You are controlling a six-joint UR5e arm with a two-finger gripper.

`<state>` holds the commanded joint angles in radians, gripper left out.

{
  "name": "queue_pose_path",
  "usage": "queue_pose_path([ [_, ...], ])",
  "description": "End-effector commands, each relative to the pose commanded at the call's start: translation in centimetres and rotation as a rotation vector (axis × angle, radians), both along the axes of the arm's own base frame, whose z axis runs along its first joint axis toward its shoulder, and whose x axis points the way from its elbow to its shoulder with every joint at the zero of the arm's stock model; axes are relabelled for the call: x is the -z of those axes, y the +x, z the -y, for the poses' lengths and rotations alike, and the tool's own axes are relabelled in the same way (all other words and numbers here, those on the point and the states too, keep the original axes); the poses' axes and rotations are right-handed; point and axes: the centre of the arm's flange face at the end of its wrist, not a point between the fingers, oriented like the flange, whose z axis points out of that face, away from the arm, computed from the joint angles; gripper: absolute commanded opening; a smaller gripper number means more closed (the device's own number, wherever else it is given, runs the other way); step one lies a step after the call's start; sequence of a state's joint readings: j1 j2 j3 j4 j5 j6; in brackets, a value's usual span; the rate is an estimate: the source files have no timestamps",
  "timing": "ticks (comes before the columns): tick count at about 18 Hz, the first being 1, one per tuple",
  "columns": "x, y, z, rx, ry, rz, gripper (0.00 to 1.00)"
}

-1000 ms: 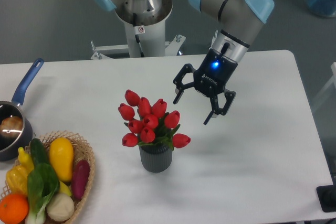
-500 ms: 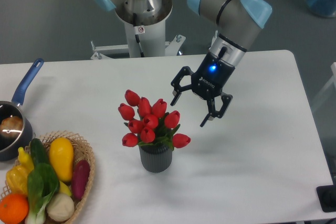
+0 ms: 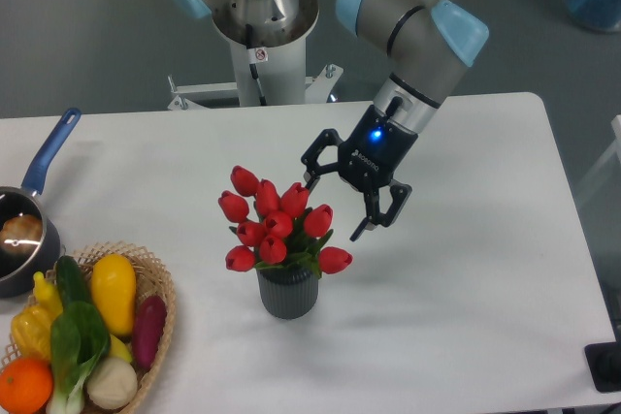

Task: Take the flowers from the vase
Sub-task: 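Lower the open gripper around the tulip stems above the grey vase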

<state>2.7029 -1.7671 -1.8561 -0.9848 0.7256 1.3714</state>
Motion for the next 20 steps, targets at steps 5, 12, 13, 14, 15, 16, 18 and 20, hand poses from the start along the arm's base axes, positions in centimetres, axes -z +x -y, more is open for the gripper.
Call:
queue_pose_path([
  [5, 0.1, 0.6, -0.6, 0.020, 0.001, -0.006, 1.00],
  [12, 0.2, 1.2, -1.1, 0.038, -0.002, -0.011, 1.00],
  [13, 0.2, 1.2, -1.1, 0.038, -0.002, -0.012, 1.00],
  [14, 0.2, 1.2, -1.1, 0.038, -0.002, -0.012, 1.00],
  [15, 0.1, 1.3, -1.2, 0.039, 0.000, -0.013, 1.00],
  [16, 0.1, 1.2, -1.2, 0.048, 0.005, -0.025, 1.00],
  [18, 0.6, 1.4, -1.6, 0.093, 0.018, -0.055, 1.00],
  [20, 1.3, 1.4, -1.7, 0.108, 0.019, -0.056, 1.00],
])
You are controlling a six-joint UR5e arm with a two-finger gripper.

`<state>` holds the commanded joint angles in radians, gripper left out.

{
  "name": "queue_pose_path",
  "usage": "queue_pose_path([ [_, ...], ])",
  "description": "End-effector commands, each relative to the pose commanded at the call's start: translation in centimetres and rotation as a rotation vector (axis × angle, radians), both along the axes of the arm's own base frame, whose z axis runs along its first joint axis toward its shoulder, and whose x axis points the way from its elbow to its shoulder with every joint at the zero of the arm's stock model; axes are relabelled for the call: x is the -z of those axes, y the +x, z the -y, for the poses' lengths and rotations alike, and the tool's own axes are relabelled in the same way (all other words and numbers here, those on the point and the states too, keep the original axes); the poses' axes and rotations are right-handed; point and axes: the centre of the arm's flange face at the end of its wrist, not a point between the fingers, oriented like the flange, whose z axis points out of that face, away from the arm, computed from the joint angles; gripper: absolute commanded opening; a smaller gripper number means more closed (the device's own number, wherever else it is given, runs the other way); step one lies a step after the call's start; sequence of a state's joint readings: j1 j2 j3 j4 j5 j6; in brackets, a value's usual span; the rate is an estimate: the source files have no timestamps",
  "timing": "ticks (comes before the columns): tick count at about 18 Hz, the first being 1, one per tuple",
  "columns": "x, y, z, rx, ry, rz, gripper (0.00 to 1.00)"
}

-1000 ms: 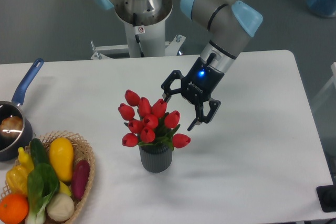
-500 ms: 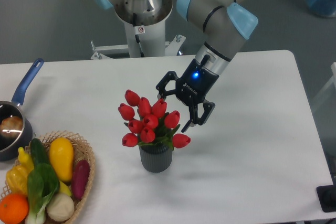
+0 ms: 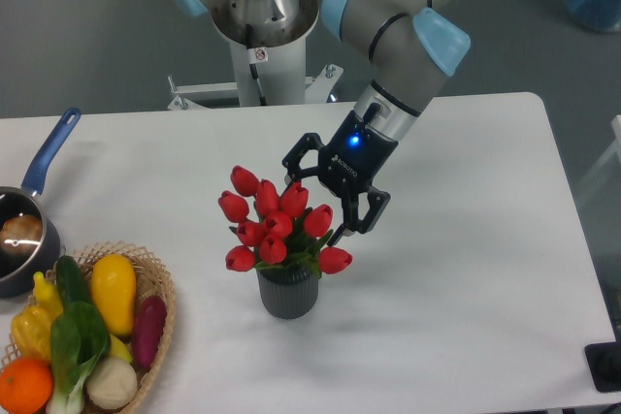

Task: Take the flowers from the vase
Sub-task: 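Lower the open gripper around the tulip stems above the grey vase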

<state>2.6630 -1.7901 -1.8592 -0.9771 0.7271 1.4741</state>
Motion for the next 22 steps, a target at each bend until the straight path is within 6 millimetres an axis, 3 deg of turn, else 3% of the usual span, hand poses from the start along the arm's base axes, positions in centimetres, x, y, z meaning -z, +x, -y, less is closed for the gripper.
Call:
queue_pose_path([
  [22, 0.8, 0.3, -1.1, 0.012, 0.051, 0.062, 1.00],
])
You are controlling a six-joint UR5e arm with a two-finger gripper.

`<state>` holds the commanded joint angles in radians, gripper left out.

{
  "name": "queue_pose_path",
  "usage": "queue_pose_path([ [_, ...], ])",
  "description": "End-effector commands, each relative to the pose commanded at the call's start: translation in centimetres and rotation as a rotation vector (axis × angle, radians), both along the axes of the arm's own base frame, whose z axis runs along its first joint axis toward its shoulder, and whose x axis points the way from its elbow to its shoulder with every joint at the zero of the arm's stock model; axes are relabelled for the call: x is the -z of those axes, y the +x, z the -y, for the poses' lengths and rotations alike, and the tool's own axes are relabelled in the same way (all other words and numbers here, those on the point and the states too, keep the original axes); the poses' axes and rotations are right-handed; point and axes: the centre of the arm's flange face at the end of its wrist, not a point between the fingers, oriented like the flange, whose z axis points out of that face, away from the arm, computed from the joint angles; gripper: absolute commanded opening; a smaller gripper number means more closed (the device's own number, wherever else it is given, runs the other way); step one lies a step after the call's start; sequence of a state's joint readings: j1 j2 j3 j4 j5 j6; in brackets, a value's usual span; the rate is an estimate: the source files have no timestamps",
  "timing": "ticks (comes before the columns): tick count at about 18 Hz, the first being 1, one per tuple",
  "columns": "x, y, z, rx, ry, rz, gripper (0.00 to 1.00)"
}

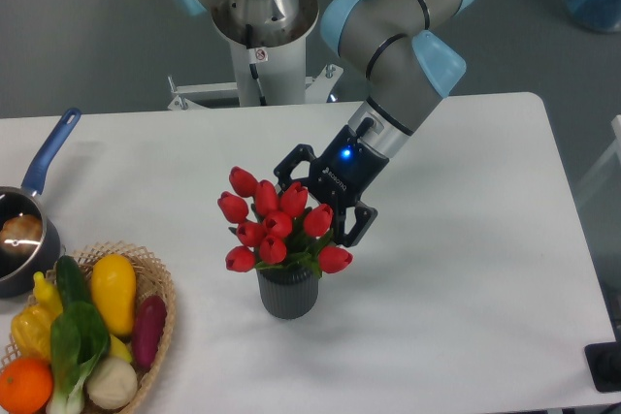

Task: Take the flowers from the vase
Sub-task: 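Lower the open gripper around the tulip stems above the grey vase, then close the gripper on the tulip stems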

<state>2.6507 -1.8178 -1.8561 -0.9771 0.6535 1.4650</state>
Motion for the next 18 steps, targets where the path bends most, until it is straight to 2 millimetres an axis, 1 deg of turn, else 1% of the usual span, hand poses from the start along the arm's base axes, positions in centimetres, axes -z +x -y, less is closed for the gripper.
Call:
queue_pose_path([
  [4, 0.6, 0.3, -0.6, 0.014, 0.011, 0.016, 1.00],
  [6, 0.9, 0.1, -0.8, 0.017, 0.010, 0.016, 1.00],
  [18, 0.8, -0.3, -1.2, 0.021, 0.030, 0.022, 1.00],
])
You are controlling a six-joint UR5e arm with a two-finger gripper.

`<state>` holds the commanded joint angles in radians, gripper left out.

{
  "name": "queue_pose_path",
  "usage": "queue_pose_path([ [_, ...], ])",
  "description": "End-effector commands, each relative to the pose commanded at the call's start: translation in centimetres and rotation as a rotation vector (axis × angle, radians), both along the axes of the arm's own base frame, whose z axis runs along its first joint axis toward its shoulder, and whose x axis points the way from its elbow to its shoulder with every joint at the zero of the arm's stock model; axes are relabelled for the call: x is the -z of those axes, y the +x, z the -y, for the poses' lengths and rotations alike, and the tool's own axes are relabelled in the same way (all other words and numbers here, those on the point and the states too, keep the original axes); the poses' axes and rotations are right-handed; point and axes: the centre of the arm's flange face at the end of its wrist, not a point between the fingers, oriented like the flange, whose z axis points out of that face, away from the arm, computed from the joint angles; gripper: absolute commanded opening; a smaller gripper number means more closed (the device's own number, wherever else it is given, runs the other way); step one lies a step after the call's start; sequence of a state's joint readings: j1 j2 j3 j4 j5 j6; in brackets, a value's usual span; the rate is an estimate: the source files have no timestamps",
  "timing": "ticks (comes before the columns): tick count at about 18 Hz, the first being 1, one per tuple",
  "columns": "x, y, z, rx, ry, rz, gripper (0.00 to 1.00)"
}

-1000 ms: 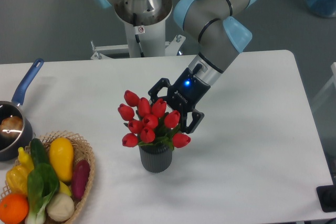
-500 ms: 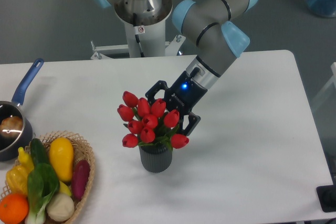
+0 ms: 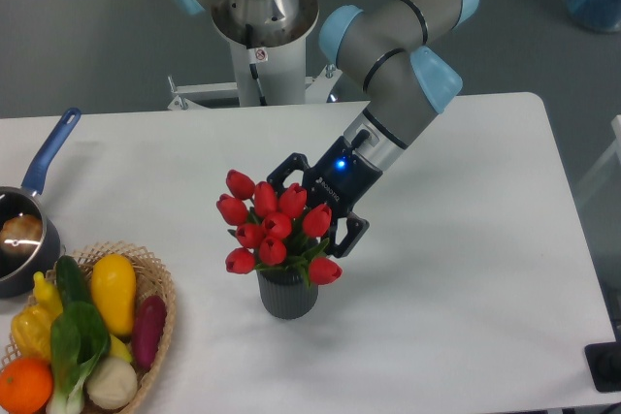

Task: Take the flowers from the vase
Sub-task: 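Close the gripper on the tulip stems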

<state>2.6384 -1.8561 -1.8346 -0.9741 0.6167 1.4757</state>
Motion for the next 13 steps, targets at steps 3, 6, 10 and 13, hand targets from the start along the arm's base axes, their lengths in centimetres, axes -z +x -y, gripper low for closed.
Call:
queue_pose_path([
  [3, 0.01, -0.15, 0.13, -0.003, -0.001, -0.001, 1.00],
  [6, 0.02, -0.22, 0.19, -0.004, -0.002, -0.003, 1.00],
  [10, 0.29, -0.33, 0.07, 0.002, 0.007, -0.001, 1.00],
  [13, 0.70, -0.24, -0.07, 0.016, 0.011, -0.009, 1.00],
])
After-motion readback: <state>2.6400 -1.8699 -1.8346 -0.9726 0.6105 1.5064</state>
